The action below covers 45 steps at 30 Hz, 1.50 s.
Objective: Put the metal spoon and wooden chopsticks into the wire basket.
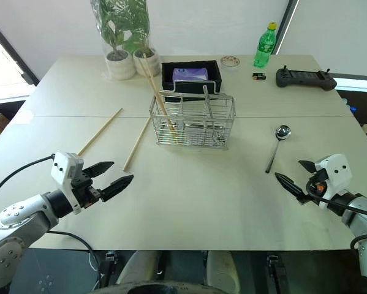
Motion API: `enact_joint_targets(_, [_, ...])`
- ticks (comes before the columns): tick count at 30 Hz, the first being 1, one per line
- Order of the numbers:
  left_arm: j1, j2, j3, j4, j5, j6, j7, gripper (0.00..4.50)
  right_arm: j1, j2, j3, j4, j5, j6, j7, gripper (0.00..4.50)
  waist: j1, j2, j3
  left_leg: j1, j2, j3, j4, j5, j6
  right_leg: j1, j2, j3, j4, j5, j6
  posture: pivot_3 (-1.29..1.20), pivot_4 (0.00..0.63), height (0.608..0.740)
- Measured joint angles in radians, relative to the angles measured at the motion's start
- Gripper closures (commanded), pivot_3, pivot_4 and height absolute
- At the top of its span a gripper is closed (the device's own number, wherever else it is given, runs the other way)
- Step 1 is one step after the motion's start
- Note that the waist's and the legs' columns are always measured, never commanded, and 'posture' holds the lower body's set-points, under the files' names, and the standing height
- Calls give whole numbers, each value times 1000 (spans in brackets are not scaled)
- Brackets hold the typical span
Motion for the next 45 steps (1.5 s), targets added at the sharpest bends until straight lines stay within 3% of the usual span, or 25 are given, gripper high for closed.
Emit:
enact_joint_targets(34, [-80, 49, 3, 14, -88, 48, 14, 0, -18, -1, 0, 1, -12, 0, -42, 84, 0, 0, 0, 0, 0, 0, 0, 0, 0, 0, 0, 0, 0, 0, 0, 0, 150, 716])
enact_joint_targets(41, [-376, 146, 24, 123, -322, 187, -8, 0, -247, 3, 17, 7, -61, 161, -276, 84, -3, 0, 0, 1, -2, 0, 1, 0, 0, 0, 1, 0, 2, 0, 0, 0, 150, 716])
enact_joint_targets(45, [-544, 172, 11, 164, -442, 243, 1, 0, -374, 19, 100, 4, -72, 272, -360, 84, -5, 0, 0, 0, -2, -1, -2, 0, 0, -2, 2, 0, 2, 0, 0, 0, 150, 716])
